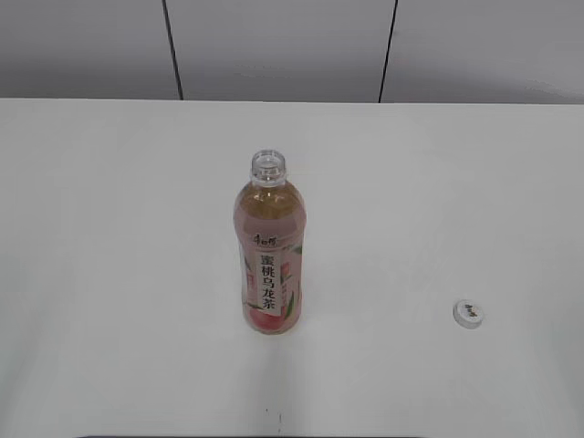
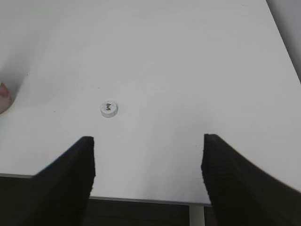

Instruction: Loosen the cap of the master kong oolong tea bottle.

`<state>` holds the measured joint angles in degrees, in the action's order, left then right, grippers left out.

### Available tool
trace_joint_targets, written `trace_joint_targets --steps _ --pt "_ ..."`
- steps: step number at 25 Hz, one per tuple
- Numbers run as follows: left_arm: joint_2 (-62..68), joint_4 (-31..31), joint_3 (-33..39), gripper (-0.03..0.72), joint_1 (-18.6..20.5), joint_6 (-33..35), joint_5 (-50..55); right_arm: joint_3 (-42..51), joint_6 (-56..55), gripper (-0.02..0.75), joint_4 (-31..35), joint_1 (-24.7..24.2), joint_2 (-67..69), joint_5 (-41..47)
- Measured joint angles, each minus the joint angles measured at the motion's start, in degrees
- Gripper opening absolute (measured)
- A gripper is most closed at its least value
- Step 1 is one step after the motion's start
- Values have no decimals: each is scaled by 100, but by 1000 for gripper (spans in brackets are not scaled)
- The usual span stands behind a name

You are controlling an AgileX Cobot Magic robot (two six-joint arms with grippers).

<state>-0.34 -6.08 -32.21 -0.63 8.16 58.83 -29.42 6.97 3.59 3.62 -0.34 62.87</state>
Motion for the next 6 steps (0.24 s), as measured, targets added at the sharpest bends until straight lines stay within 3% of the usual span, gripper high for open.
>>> trace_joint_targets --steps 6 --pt "0 0 0 445 0 0 0 0 0 536 0 0 0 0"
